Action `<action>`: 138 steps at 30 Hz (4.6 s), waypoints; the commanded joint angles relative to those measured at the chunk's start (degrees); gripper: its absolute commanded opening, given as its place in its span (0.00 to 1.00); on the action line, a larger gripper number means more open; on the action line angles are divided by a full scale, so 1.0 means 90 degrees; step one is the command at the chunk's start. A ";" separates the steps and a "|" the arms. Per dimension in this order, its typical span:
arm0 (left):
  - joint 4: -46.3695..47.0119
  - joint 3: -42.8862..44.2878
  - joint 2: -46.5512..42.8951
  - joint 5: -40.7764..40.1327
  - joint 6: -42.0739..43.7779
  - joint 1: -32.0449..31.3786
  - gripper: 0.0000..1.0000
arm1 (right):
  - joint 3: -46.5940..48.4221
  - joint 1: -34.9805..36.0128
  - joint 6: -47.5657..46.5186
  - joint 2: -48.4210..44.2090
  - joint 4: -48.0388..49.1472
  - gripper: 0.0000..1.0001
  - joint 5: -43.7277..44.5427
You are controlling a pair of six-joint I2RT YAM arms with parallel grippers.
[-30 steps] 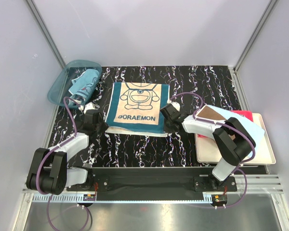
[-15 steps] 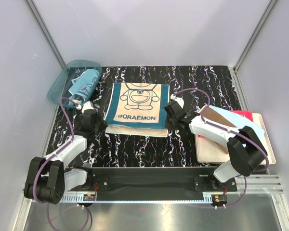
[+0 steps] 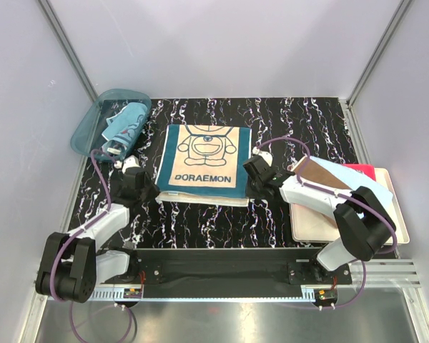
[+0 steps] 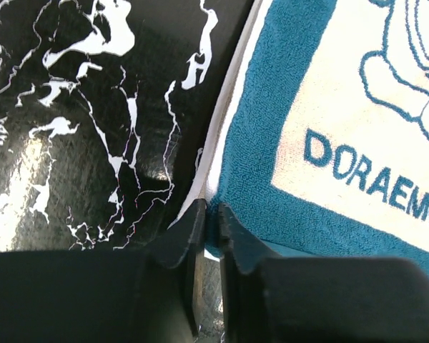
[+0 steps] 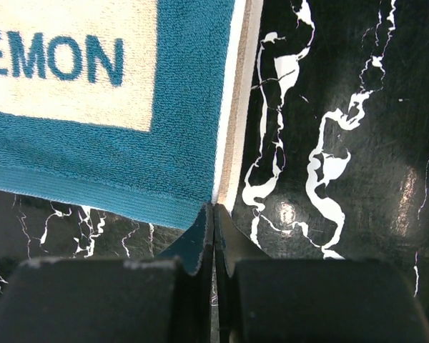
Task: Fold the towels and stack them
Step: Fold the towel
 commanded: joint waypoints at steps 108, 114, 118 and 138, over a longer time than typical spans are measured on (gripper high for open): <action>0.0010 0.7900 0.7195 0.1447 0.0114 0.0266 0.44 | 0.8232 -0.2287 0.0333 0.6744 0.1069 0.18 -0.4101; 0.0127 0.7899 0.7068 0.1505 0.0084 0.0295 0.45 | 0.8143 -0.2472 0.0255 0.6793 0.1060 0.18 -0.4179; -0.0322 0.8397 0.7429 0.1604 0.0133 0.0363 0.45 | 0.8192 -0.2570 0.0177 0.6891 0.1030 0.18 -0.4277; -0.0107 0.8731 0.6767 0.1879 0.0592 0.0579 0.52 | 0.8681 -0.2805 -0.0575 0.6052 -0.0100 0.21 -0.3916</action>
